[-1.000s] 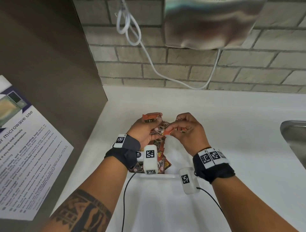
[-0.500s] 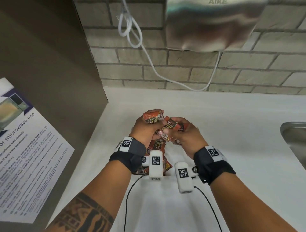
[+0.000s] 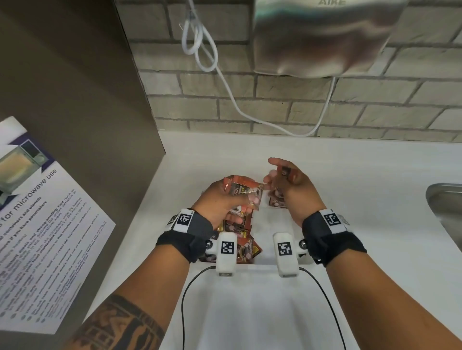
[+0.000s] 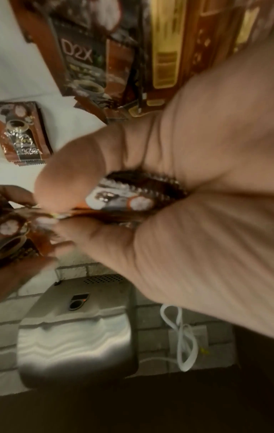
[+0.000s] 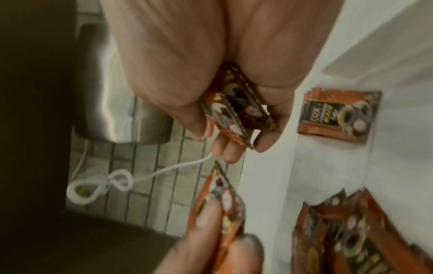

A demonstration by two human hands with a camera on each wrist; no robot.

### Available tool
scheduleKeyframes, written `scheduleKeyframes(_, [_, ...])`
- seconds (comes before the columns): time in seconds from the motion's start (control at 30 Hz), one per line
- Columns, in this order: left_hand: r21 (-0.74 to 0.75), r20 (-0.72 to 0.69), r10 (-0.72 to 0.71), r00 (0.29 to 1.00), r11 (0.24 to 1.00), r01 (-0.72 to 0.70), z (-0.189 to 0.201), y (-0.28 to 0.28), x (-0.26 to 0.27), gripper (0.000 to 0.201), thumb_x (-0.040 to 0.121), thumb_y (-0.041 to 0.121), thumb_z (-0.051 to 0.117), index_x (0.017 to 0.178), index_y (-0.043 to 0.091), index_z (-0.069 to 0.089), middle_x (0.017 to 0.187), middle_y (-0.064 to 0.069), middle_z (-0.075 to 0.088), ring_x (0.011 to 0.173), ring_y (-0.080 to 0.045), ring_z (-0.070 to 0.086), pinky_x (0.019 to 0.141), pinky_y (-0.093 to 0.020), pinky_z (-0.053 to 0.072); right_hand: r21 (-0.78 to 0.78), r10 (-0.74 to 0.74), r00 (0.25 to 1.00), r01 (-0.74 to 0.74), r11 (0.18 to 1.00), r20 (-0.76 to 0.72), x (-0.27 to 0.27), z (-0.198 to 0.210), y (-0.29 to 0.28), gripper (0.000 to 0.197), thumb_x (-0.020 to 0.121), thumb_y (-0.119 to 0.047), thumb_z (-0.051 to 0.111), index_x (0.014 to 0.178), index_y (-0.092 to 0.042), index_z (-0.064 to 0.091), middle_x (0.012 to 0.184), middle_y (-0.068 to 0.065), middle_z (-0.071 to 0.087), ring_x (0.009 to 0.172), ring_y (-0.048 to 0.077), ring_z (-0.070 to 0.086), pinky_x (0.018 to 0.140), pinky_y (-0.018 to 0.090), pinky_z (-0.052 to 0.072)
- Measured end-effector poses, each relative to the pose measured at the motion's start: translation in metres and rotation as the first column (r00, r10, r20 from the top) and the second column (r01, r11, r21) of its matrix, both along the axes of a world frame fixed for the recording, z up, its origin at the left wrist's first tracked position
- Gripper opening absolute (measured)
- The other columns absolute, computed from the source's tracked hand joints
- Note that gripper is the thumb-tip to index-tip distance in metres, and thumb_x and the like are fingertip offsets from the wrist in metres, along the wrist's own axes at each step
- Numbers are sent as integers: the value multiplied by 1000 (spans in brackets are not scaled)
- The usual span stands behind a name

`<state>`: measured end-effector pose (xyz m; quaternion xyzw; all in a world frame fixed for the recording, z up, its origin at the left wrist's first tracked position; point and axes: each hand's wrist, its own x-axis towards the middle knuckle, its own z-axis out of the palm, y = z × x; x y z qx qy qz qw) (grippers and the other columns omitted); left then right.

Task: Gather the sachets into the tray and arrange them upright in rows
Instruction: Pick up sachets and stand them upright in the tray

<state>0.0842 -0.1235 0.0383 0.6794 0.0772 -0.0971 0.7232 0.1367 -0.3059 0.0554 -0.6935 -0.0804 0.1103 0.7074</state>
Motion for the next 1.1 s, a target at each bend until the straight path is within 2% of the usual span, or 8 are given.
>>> scheduleKeyframes(0.13, [174,57,-87,995,982,76,2,2,-2,33,82,22,83,109,10,68,87,-14,75,70,-20,67,45,-24,44,-266,256,965,-234,935,52,2,-3,2,35,86,-26,77,119,-30,66,97,5,70,91,22,70,87,35,59])
scheduleKeyframes(0.3, [236,139,-20,990,972,-13,7,8,-1,33,72,16,90,99,14,71,81,-8,75,63,-17,66,44,-24,44,-170,302,941,-326,930,-155,3,-10,-2,52,71,-38,83,119,-24,65,111,10,73,105,36,69,92,52,56])
scheduleKeyframes(0.53, [160,125,-2,992,987,-19,6,4,-2,40,71,11,90,106,13,69,95,-10,76,73,-20,71,46,-26,52,-138,477,834,-526,839,-276,2,-3,-8,43,84,-9,74,125,-18,62,113,7,73,104,24,70,84,37,56])
scheduleKeyframes(0.73, [126,121,9,993,992,-25,8,-1,4,35,78,17,85,108,13,68,91,-8,75,72,-21,72,47,-25,53,-96,452,876,-471,877,-166,-7,-7,3,46,81,2,75,123,-11,62,110,19,71,104,28,68,97,45,53])
scheduleKeyframes(0.83, [62,79,67,995,995,-72,8,-2,6,25,93,31,69,110,13,66,96,-14,74,79,-22,73,56,-31,58,-33,363,918,-373,927,-157,-4,-12,2,52,81,9,66,127,-13,59,106,22,68,100,27,68,88,41,57])
scheduleKeyframes(0.9, [-102,-20,146,989,984,-147,6,-2,7,14,100,22,60,108,13,66,97,-11,70,78,-22,71,59,-34,60,26,284,941,-284,958,-185,0,-12,0,54,86,16,57,129,-16,58,104,17,66,98,25,68,78,33,57])
scheduleKeyframes(1.0, [-207,-74,168,983,962,-180,3,-2,8,10,99,10,58,106,11,65,94,-10,67,73,-22,67,55,-33,60,14,245,957,-246,969,-155,0,-14,2,47,88,3,68,128,-19,57,91,3,67,88,19,66,72,28,57])
scheduleKeyframes(1.1, [-189,-30,121,992,974,-124,1,-9,6,9,97,12,62,106,13,65,94,-9,69,68,-16,64,47,-23,51,-60,214,971,-221,973,-110,-5,-18,14,65,70,-17,90,126,-23,58,101,0,72,93,17,70,80,35,60])
